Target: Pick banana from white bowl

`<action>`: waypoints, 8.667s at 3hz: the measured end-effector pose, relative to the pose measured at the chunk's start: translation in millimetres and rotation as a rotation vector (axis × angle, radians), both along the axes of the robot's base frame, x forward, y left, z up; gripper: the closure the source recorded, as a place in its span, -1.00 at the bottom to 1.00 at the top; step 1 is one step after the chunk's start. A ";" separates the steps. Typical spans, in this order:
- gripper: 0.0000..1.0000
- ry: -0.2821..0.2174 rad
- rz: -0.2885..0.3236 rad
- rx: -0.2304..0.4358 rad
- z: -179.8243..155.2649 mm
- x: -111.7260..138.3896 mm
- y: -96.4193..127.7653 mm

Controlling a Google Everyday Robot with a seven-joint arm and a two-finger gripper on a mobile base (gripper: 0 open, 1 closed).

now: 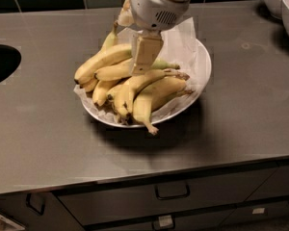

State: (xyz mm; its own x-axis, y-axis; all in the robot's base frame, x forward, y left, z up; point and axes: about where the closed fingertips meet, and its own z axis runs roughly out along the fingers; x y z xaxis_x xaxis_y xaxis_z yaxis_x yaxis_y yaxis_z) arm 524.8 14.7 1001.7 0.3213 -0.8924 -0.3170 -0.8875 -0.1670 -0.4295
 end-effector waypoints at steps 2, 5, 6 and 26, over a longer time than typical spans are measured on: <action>-0.28 0.041 0.017 -0.008 -18.0 7.5 8.9; -0.32 0.040 0.052 -0.030 -19.7 7.8 28.7; -0.30 -0.006 0.066 -0.041 -3.4 1.2 36.1; 0.14 0.122 0.006 -0.115 -42.7 11.1 7.3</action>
Offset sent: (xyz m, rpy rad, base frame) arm 0.0177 0.0169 -0.0405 -0.0185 0.0921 0.0331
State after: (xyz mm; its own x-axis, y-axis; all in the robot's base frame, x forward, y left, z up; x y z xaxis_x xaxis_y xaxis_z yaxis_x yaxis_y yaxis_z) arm 535.9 22.0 959.0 0.2922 -0.9232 -0.2495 -0.9307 -0.2145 -0.2962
